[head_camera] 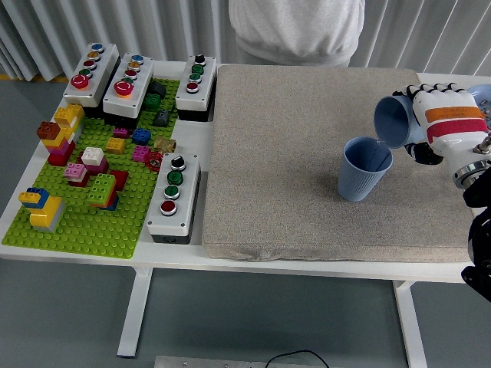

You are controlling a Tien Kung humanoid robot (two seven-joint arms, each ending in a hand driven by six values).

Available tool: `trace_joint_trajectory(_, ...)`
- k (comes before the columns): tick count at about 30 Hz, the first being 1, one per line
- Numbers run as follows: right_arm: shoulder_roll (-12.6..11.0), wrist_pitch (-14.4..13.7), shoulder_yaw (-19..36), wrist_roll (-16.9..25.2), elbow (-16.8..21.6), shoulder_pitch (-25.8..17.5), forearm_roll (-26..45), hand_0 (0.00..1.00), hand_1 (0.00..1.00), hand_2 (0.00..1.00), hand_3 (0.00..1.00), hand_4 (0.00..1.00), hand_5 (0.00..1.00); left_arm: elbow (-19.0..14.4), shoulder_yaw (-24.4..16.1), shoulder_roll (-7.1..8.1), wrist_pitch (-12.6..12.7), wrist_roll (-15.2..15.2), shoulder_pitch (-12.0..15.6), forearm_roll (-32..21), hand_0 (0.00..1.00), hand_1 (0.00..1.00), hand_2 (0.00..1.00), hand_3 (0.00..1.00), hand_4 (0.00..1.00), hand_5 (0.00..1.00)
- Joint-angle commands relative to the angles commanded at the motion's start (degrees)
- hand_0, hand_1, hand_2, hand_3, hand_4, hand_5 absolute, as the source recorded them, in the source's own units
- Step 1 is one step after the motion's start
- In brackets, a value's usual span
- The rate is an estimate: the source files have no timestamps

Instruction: Pick cup pour cup place

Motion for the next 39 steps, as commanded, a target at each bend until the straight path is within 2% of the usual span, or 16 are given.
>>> trace_joint_trajectory(19,0.2,-1.1,0.4,0.0,-0.2,-0.3,1.1,0.853,0.687,0.574,0.653,0.664,0.002,0.0,-0.4,-0.05,0.0,0.1,0.1,0.4,0.74,0.733,0.801,0.67,0.521,0.921)
trace_joint_trajectory(33,1.2,-3.9,3.9,0.0,-0.5,-1.3,1.4,0.846,0.678,0.565,0.646,0.658,0.002,0.0,-0.4,-0.05,0.1,0.1,0.5,0.3,0.739,0.733,0.801,0.67,0.522,0.922)
trace_joint_trajectory(36,1.4,-5.0,5.1,0.0,-0.8,-1.6,1.8,0.843,0.676,0.561,0.644,0.658,0.002,0.0,-0.4,-0.04,0.1,0.2,0.6,0.4,0.739,0.733,0.801,0.67,0.522,0.924)
trace_joint_trajectory(39,1.5,-7.6,7.0,0.0,-1.2,-2.2,3.6,0.843,0.676,0.561,0.644,0.658,0.002,0.0,-0.4,-0.08,0.1,0.1,0.5,0.4,0.739,0.733,0.801,0.67,0.522,0.924)
